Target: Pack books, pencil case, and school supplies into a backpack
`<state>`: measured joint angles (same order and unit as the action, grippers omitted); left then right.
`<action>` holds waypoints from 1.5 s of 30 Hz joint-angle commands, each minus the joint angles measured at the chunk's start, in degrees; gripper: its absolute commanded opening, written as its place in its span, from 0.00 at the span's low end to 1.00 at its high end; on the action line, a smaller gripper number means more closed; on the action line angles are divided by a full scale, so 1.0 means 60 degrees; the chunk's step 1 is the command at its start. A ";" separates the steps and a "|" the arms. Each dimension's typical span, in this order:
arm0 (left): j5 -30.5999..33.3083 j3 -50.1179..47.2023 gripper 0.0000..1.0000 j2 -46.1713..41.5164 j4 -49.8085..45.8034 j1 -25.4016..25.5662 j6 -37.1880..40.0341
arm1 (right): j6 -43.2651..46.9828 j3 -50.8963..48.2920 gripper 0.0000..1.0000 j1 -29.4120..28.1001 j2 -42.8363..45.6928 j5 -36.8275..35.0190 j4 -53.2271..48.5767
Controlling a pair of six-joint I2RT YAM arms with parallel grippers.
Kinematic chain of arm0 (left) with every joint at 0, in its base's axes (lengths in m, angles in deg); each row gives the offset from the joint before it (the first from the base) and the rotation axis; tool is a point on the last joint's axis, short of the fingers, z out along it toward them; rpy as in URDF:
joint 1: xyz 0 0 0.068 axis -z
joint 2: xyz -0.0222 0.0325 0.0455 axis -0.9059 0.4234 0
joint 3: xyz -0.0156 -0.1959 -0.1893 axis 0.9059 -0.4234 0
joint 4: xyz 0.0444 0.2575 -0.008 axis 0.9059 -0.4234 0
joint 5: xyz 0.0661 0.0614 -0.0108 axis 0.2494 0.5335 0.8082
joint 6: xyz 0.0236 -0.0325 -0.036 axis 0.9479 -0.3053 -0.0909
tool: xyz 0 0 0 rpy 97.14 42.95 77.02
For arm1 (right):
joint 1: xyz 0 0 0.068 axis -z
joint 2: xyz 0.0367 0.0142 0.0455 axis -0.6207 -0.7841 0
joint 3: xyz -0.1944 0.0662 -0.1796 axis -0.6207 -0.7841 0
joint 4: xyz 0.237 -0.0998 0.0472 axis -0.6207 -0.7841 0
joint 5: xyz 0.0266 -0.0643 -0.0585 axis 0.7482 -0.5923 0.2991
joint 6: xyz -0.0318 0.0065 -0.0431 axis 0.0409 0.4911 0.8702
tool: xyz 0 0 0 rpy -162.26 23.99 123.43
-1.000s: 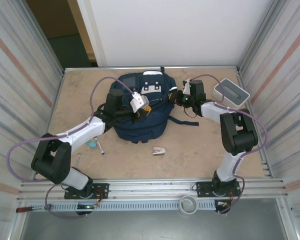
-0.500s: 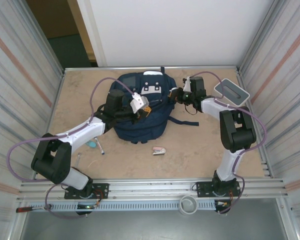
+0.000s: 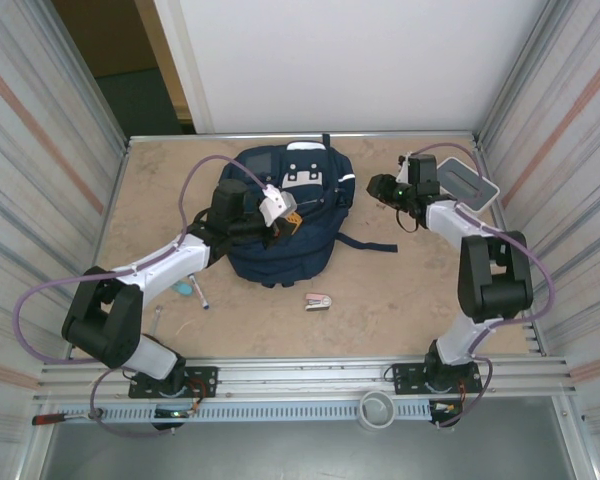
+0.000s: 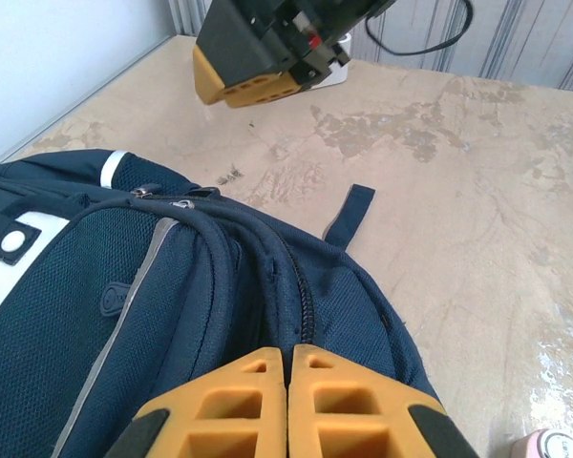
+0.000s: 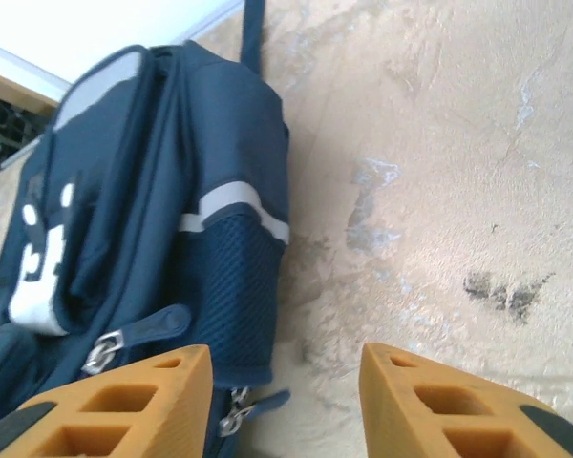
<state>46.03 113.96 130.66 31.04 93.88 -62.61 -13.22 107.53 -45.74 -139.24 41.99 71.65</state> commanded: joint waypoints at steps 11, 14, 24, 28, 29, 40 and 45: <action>-0.0144 0.0100 0.00 -0.0066 0.0810 -0.0075 -0.0413 | -0.1752 0.2171 0.75 -0.0146 -0.3050 0.1885 0.0553; -0.0029 0.0002 0.00 -0.0037 0.0747 -0.0075 -0.0426 | -0.2236 0.3197 0.66 -0.0335 -0.4062 0.2460 0.0758; 0.1278 -0.0241 0.00 -0.0017 0.0484 -0.0119 -0.0543 | -0.2416 0.2051 0.01 0.0344 -0.3295 0.2777 0.1566; 0.1954 0.0135 0.02 0.0287 0.0270 -0.0296 -0.0740 | -0.2084 0.0518 0.00 0.0697 -0.1863 0.2472 0.1546; 0.2084 0.0267 0.02 0.0406 0.0201 -0.0372 -0.0811 | -0.1978 0.0118 0.00 0.0713 -0.1500 0.2366 0.1504; 0.4213 0.1363 0.26 0.1334 -0.0842 -0.1549 -0.2625 | -0.1517 -0.3495 0.08 -0.2004 0.1962 -0.0688 0.0969; 0.5114 0.1800 0.46 0.1454 -0.1477 -0.2003 -0.3577 | -0.1129 -0.3852 0.21 -0.3775 0.3030 -0.1938 0.0498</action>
<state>71.16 122.73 139.75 24.68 82.01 -78.26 -22.99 84.67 -65.46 -125.12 35.63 76.83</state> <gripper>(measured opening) 0.437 0.195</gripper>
